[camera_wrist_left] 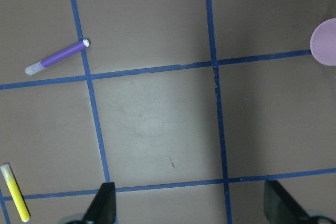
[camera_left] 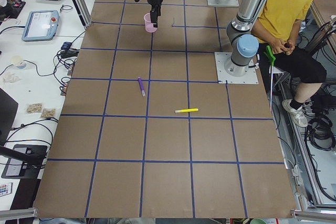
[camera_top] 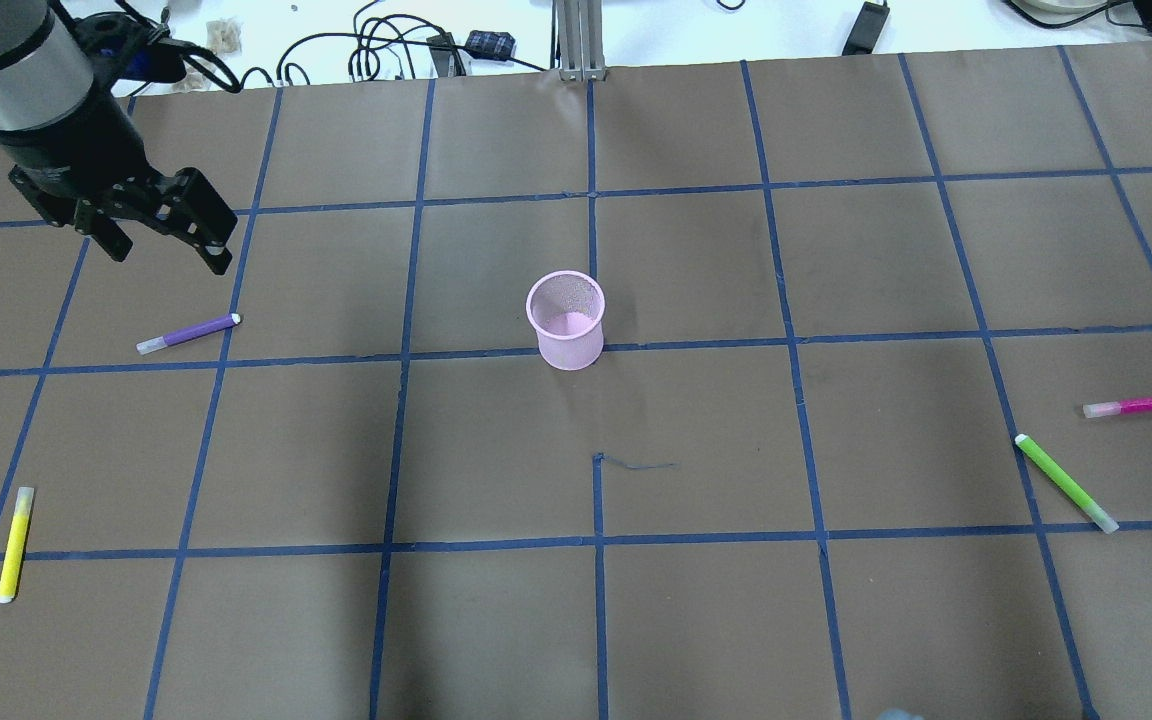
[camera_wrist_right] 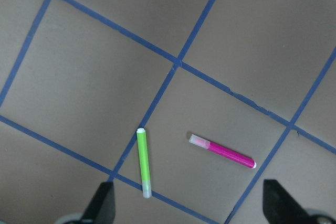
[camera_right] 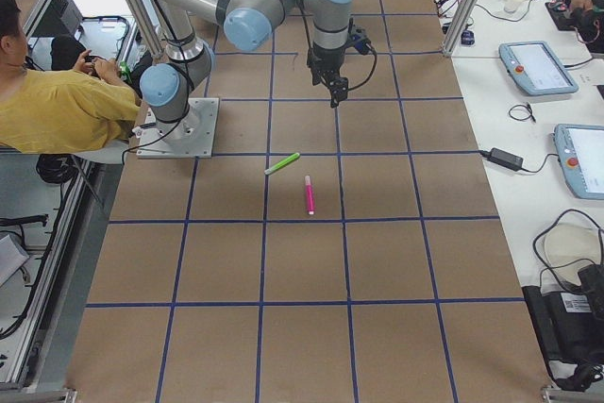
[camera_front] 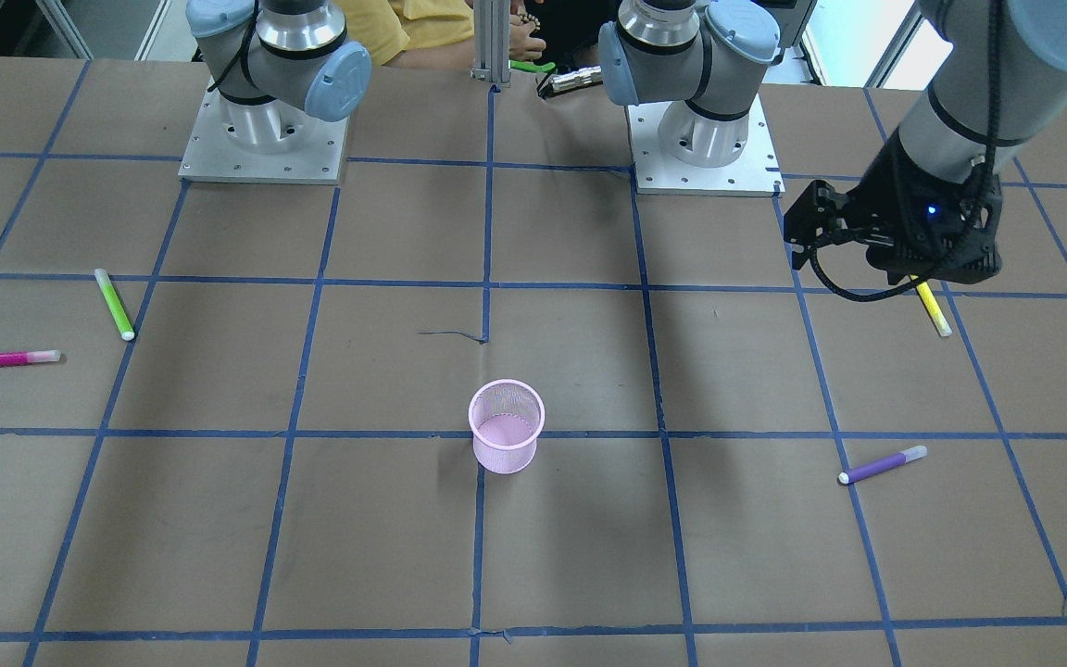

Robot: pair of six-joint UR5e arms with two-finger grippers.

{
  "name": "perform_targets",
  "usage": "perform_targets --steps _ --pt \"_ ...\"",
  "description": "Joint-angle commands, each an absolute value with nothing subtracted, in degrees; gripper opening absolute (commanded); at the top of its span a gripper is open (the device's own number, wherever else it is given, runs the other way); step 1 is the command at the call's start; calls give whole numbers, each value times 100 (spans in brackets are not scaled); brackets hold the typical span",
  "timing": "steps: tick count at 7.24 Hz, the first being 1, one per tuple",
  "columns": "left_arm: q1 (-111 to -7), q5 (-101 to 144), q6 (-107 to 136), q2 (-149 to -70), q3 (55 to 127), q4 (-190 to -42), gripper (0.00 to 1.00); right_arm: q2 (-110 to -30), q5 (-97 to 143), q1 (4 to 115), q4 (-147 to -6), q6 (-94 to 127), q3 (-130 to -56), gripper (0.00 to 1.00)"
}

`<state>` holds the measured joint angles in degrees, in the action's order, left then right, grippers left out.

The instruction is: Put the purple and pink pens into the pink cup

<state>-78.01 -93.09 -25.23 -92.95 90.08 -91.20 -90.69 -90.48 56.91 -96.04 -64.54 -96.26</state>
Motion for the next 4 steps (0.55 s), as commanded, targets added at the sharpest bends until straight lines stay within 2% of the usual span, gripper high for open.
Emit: perform_targets --steps 1,4 --pt "-7454 -9334 -4106 -9657 9315 -8189 100 -8616 -8658 4628 -9833 -8131 -9852 99" --pt "-7400 -9606 -5627 -10596 9642 -6333 100 -7360 -8051 3710 -10570 -10540 -9844 99"
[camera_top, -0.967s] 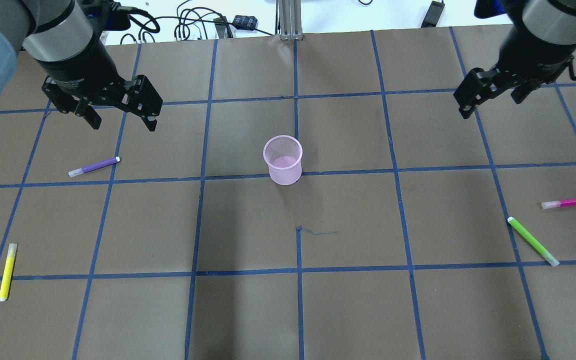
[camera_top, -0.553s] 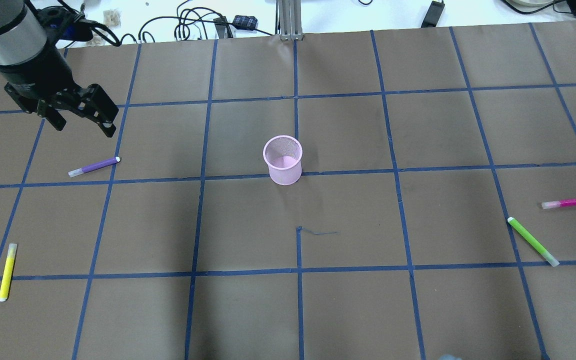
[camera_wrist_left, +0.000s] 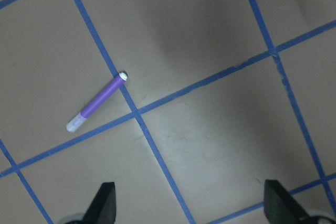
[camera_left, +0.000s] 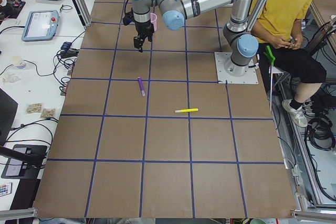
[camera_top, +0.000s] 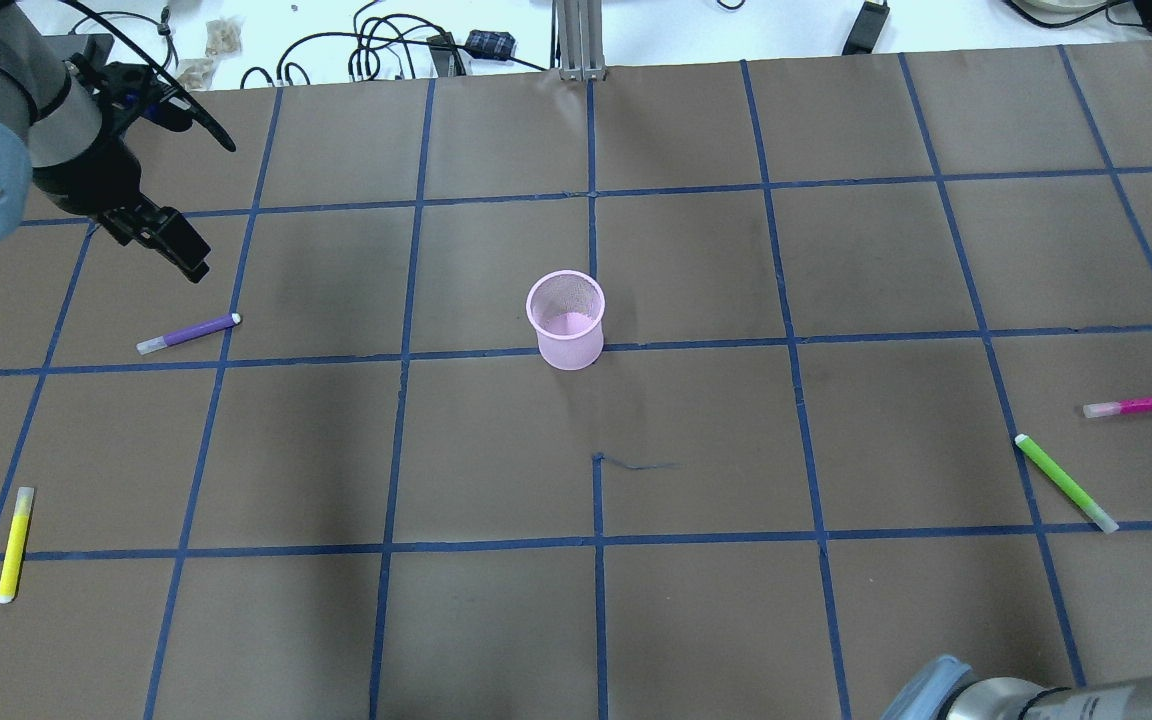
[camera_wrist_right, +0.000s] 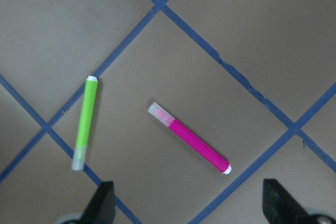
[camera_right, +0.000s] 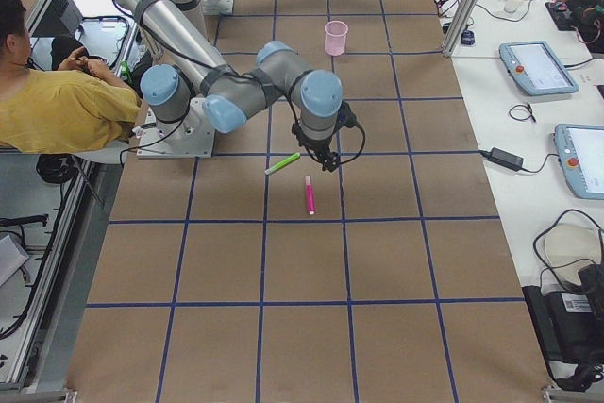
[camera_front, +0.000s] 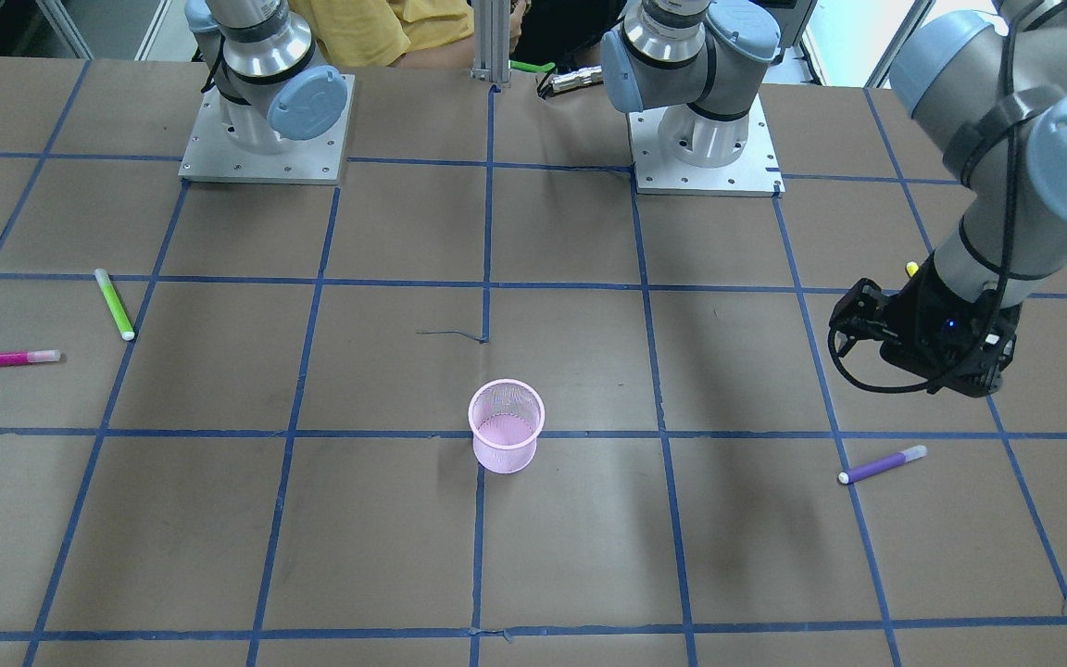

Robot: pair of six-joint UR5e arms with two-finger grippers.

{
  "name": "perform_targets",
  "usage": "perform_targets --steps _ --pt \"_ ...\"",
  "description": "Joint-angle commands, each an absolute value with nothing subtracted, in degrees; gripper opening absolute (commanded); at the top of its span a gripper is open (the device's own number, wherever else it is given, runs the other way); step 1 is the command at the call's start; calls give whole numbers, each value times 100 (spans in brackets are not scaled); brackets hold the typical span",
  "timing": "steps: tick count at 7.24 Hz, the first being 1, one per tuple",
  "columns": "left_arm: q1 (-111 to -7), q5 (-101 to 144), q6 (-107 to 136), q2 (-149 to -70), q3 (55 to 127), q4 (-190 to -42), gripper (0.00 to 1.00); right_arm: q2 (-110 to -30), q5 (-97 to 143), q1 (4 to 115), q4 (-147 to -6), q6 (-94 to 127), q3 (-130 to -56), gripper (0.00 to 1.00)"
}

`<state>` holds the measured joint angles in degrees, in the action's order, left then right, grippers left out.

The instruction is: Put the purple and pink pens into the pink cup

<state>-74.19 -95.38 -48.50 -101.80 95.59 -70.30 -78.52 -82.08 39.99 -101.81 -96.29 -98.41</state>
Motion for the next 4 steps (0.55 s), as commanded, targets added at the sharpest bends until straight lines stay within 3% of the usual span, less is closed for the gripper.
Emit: perform_targets --steps 1,3,4 --pt "-7400 -9624 -5990 -10887 9642 -5980 100 -7139 -7720 3622 -10599 -11400 -9844 99" --pt "-7357 -9659 -6929 -11415 9668 -5503 100 -6708 -7471 3560 -10661 -13352 -9852 98" --pt "-7191 -9607 -7291 -11643 9651 -5458 100 -6567 -7445 3490 -10644 -13873 -9853 90"
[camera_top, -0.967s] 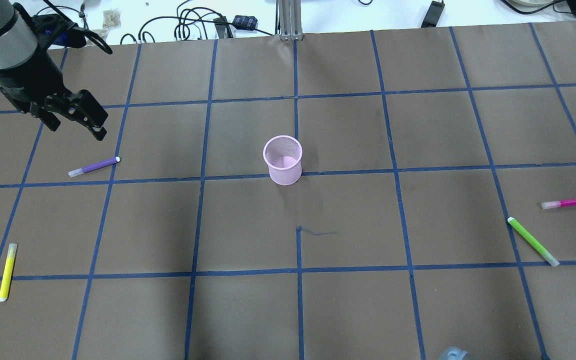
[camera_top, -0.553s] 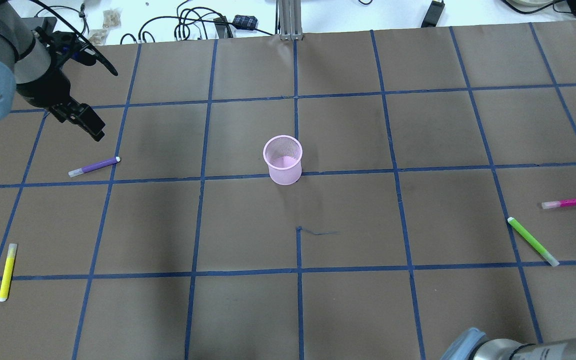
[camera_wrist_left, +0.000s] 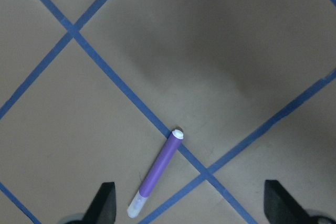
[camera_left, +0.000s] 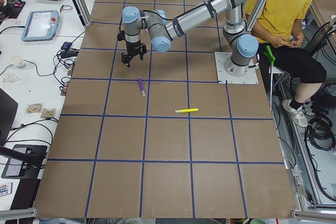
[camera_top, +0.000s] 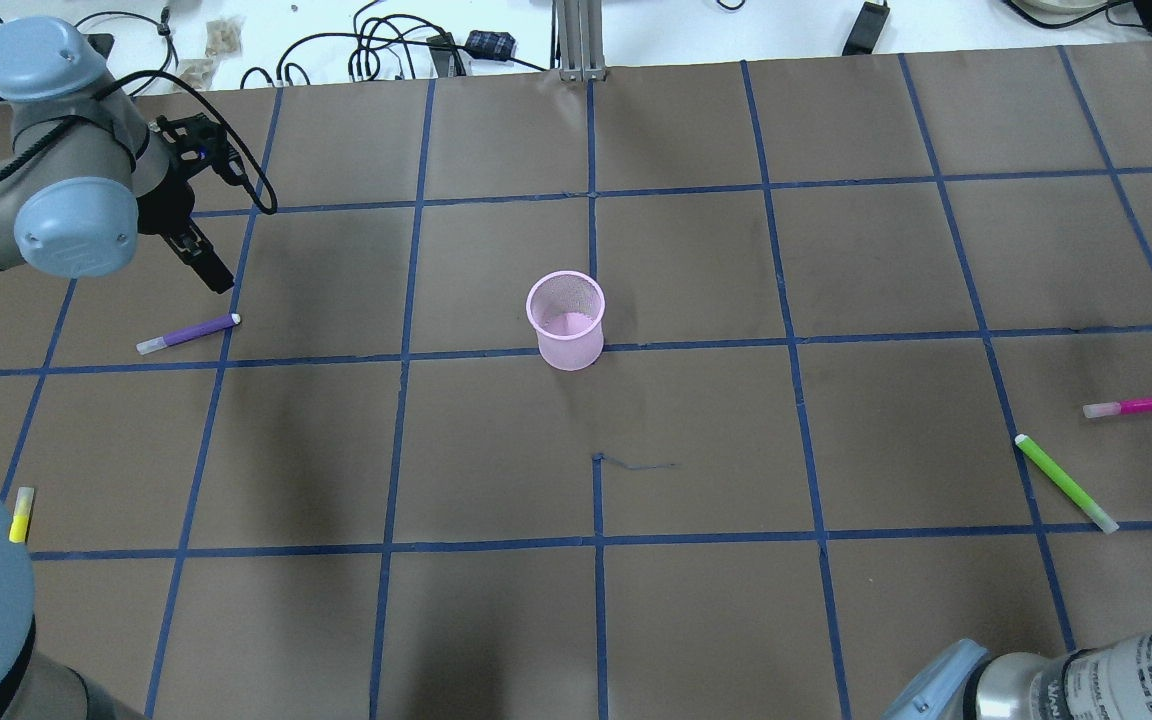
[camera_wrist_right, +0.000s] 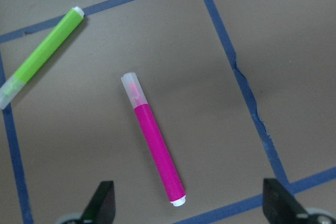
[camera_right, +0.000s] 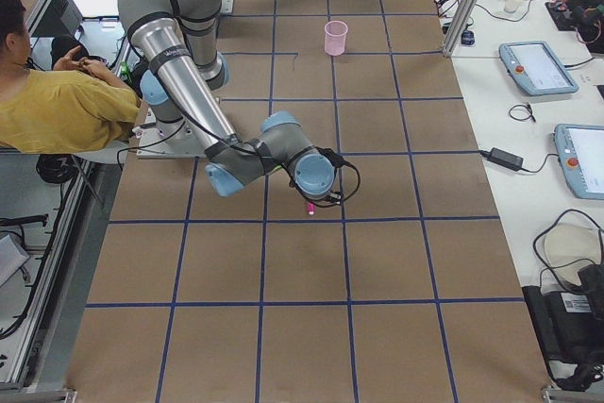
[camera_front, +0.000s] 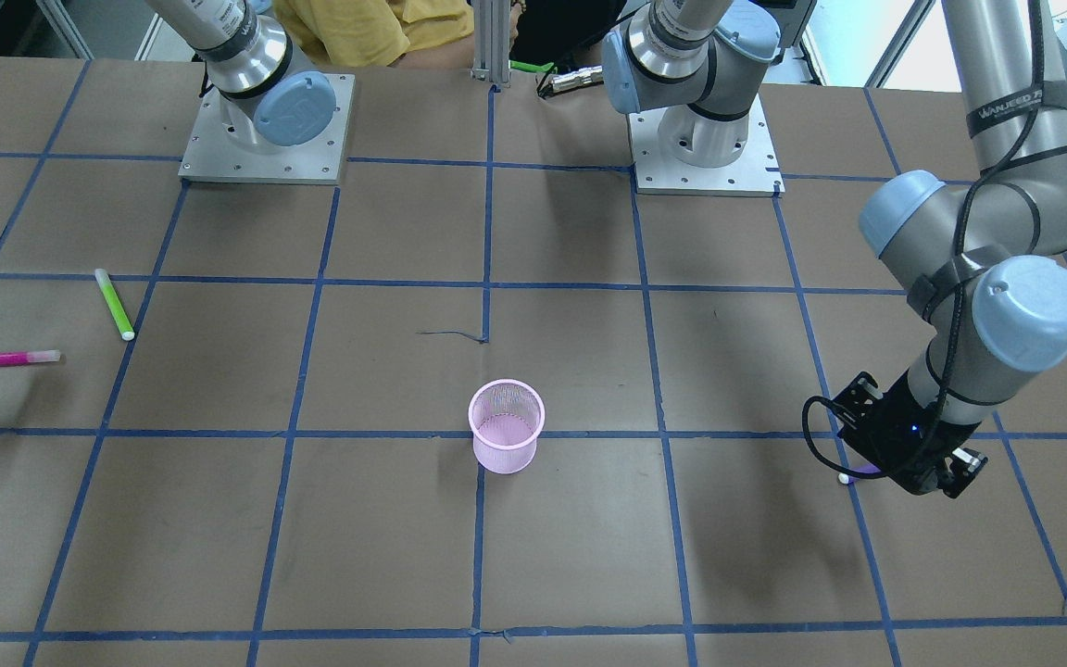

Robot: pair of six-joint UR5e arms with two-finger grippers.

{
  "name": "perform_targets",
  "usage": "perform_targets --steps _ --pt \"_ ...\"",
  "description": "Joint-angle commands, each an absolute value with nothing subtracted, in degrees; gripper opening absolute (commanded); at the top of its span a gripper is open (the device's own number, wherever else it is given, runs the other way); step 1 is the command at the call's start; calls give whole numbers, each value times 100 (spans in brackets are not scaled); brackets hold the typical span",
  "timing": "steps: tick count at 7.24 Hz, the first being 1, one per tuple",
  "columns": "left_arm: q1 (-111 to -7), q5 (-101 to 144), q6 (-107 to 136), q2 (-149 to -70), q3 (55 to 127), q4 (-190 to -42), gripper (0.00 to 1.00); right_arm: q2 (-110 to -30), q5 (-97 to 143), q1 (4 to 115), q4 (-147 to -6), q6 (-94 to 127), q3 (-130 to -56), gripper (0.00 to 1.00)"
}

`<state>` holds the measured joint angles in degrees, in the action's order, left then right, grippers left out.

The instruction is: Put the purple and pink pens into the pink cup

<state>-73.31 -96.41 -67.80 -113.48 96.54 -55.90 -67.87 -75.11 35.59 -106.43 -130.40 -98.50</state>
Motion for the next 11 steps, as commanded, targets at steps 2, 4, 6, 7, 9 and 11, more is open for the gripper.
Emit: perform_targets --steps 2,4,6,7,9,11 --pt "-7119 -9580 -7836 -11821 9694 -5256 100 -6312 -7032 3437 -10609 -14405 -9861 94" --pt "-7093 -9458 -7840 -11865 10044 -5116 100 -6179 -7118 3437 -10678 -14484 -9853 92" --pt "-7058 -9440 -7884 -11874 10283 -4546 91 -6074 -7137 3437 -10635 -14756 -9905 90" --pt "-7058 -9439 -7892 -11874 10274 -4544 86 -6065 -7137 3437 -10704 -14957 -9966 86" --pt "-7049 -9431 -7910 -11926 10283 -4579 76 -6012 -7232 3428 -10696 -15091 -10002 85" --pt "-7049 -9457 -7901 -11997 10257 -4579 75 -6012 -7251 3428 -10705 -15108 -9993 55"
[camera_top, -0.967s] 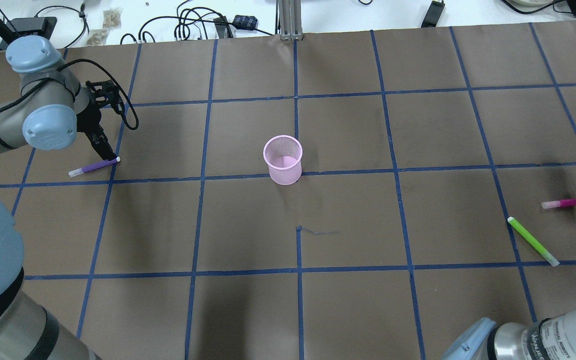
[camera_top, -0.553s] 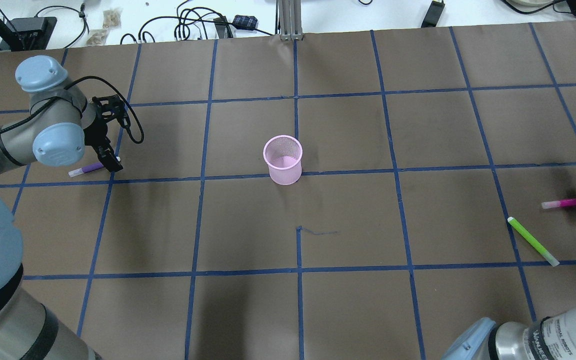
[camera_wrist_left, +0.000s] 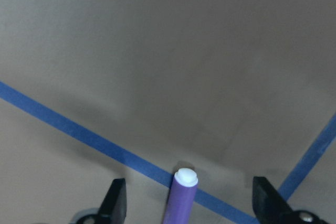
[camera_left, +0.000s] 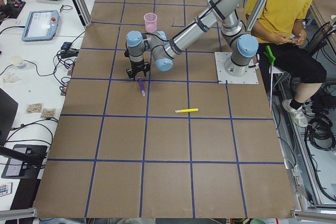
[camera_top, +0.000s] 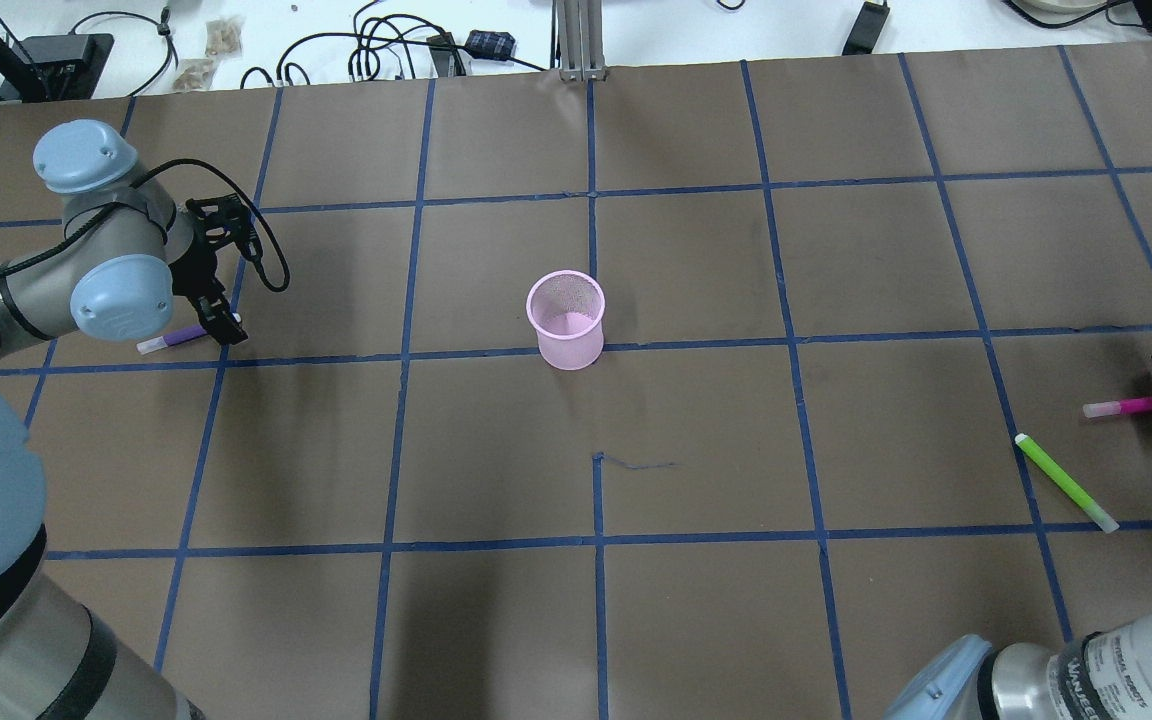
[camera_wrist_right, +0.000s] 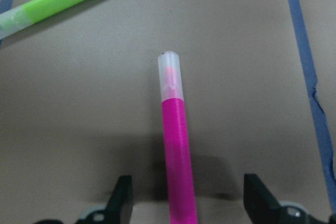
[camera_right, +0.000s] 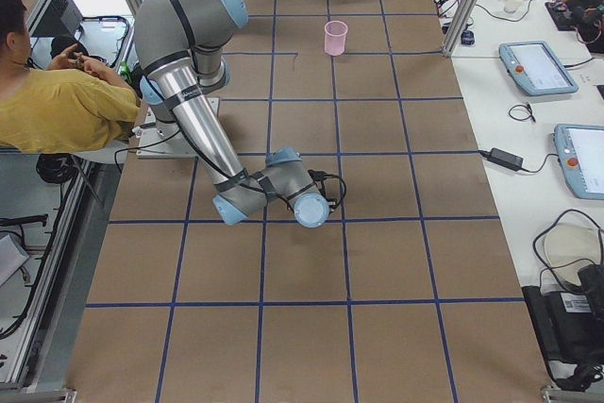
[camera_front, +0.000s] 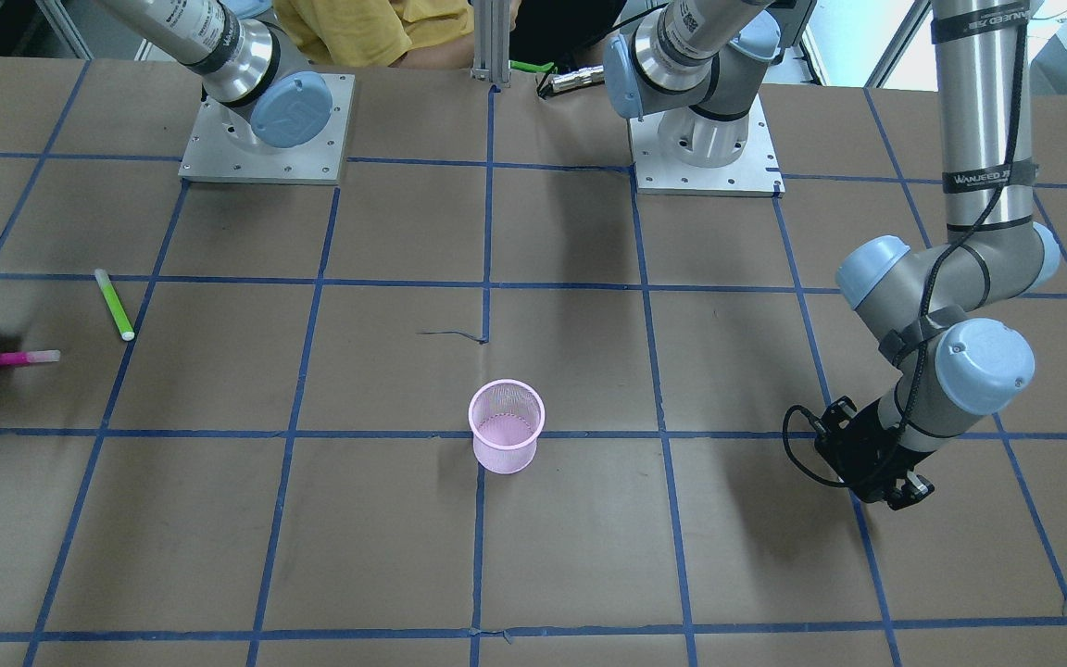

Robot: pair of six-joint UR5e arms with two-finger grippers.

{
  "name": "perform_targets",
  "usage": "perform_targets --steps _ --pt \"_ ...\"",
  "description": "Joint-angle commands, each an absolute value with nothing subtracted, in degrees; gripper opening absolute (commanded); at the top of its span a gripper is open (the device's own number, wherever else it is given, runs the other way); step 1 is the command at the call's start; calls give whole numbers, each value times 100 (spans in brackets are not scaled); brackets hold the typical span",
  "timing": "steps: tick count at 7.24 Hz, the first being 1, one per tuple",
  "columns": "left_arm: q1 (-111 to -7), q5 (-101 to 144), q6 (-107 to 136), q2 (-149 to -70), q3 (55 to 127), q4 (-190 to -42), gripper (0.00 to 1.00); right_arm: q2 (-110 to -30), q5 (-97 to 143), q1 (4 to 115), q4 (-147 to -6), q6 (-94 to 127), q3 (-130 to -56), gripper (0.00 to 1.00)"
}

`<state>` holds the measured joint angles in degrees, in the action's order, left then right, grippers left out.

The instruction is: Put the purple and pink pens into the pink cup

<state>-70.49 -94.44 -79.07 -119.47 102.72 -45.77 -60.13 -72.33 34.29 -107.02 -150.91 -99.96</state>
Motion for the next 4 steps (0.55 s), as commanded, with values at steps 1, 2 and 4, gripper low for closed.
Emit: perform_targets --steps 1,2,4 --pt "-7049 -9457 -7893 -11997 10257 -4570 70 -6012 -7260 3428 -10783 -15117 -10002 29" --pt "-7049 -9448 -7901 -12006 10231 -4588 58 -6029 -7260 3428 -10819 -15143 -9993 14" --pt "-7049 -9448 -7884 -12015 10213 -4588 29 -6056 -7409 3428 -10811 -15117 -10002 6"
